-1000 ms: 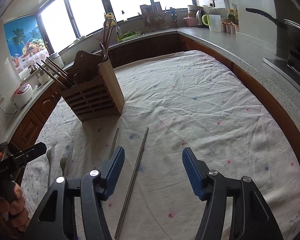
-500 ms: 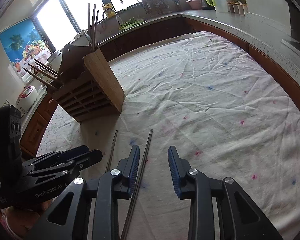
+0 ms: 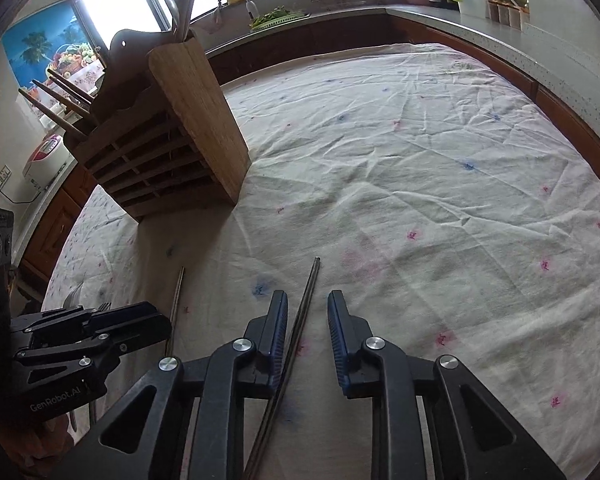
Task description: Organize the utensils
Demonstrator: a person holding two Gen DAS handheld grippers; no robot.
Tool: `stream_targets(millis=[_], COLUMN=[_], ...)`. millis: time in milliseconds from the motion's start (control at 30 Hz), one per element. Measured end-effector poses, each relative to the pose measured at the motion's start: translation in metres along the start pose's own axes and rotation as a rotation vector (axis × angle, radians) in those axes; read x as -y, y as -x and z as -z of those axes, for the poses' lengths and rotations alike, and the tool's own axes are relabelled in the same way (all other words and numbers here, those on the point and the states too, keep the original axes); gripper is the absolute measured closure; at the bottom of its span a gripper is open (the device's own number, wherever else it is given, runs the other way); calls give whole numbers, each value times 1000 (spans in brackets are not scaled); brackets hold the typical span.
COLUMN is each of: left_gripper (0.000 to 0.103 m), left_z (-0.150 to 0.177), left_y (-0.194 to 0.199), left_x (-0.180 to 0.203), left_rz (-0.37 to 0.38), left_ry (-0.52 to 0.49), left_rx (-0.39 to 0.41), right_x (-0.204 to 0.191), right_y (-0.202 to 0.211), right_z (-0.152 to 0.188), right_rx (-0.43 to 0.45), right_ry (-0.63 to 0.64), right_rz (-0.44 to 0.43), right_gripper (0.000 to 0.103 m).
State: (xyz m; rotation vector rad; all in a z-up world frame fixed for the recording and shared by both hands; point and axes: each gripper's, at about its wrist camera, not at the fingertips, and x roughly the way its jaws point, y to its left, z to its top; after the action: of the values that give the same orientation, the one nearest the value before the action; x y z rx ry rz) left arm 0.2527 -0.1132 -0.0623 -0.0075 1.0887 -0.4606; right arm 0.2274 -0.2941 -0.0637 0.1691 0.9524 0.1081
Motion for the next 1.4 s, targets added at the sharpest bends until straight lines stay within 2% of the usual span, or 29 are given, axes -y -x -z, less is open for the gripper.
stream_targets(millis=[167,233,300,433,600,867,1100,1167,1400], left_gripper=[85,90,94,99,99,99,99,99,99], left_z=[-6,-2,0,-3,-1,7,21,26,44], left_y=[-10,-13,-13,-10,9,68,131,146,187], left_x=[21,31,33,28,24,15,2,-1,-13], left_rz=[-96,-146,-154,-117,-77,2,58,67,94], left_ry=[-83,-139,-156,-132,-117,-86,-40,-27,1], left_rx=[36,65,75,52,68,154,267,294,371], right_x=[-12,-16,-16,-8,1,-5,-16,-22,-40], right_y=[-9,-10,-9,-8,9,56,107,129,163], right_z=[-7,-4,-2,-6,-5,-4,-7,-7,-7], right_rx=[-5,4,12,5,18,91,187,227,297], right_ry=[95,131,136,78,-2,-8,20,34,83], right_rz=[64,98,101,51,-30,-84,-117,-132,-150], right_gripper=[85,90,94,99,99,99,99,99,99])
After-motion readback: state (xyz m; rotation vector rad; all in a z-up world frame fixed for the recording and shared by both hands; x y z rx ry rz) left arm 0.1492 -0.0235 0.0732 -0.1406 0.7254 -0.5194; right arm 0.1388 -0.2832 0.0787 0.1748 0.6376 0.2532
